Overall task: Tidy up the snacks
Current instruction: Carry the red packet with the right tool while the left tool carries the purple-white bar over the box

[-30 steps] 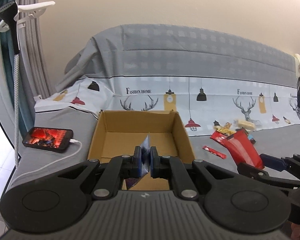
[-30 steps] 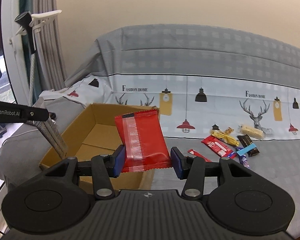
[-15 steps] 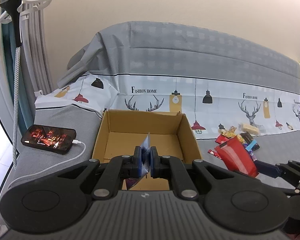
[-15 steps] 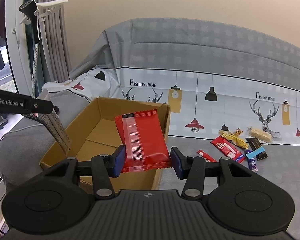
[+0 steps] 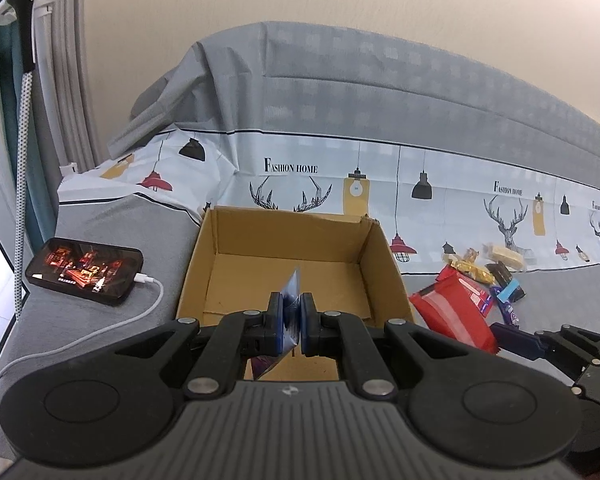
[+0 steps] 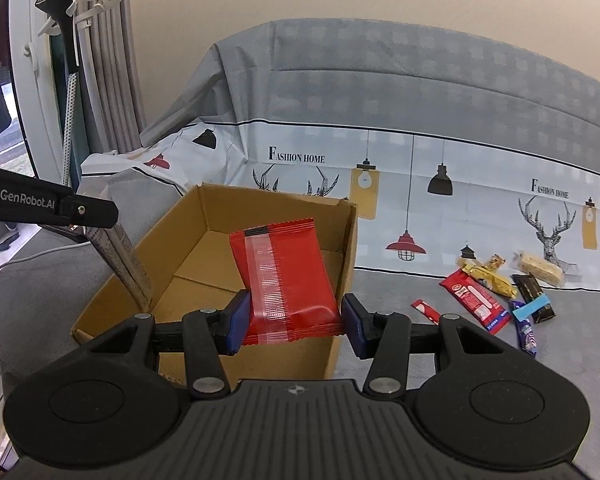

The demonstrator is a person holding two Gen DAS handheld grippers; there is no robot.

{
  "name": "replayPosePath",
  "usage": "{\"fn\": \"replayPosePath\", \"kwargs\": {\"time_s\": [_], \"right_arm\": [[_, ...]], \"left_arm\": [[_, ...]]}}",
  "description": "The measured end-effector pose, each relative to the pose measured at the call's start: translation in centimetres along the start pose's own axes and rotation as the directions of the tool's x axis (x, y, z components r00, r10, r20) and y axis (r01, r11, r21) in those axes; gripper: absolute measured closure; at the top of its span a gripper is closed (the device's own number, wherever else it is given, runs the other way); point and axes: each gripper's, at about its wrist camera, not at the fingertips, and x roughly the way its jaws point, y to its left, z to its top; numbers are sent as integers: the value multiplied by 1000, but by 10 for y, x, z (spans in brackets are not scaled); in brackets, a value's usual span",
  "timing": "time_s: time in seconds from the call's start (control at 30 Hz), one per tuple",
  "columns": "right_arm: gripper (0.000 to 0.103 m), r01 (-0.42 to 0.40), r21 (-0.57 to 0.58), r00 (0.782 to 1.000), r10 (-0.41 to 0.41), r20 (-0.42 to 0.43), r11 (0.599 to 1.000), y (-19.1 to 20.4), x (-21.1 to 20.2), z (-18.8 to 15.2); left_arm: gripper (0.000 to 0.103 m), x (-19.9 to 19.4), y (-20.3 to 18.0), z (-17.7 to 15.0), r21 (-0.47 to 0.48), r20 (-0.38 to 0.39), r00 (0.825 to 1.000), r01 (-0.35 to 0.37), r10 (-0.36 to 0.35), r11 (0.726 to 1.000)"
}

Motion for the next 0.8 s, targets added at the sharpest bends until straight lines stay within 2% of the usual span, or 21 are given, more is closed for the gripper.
{"fn": "replayPosePath", "kwargs": {"time_s": [0.23,0.8], "right_arm": [[52,-17,5,999,17,-29,1000,5,21,-1],[52,-25,18,996,26,-80,1000,6,68,-3]], "left_arm": [[95,23,4,1,-6,-45,999,21,-22,1000],[94,82,15,-11,-23,-155,988,12,-15,1000]]}}
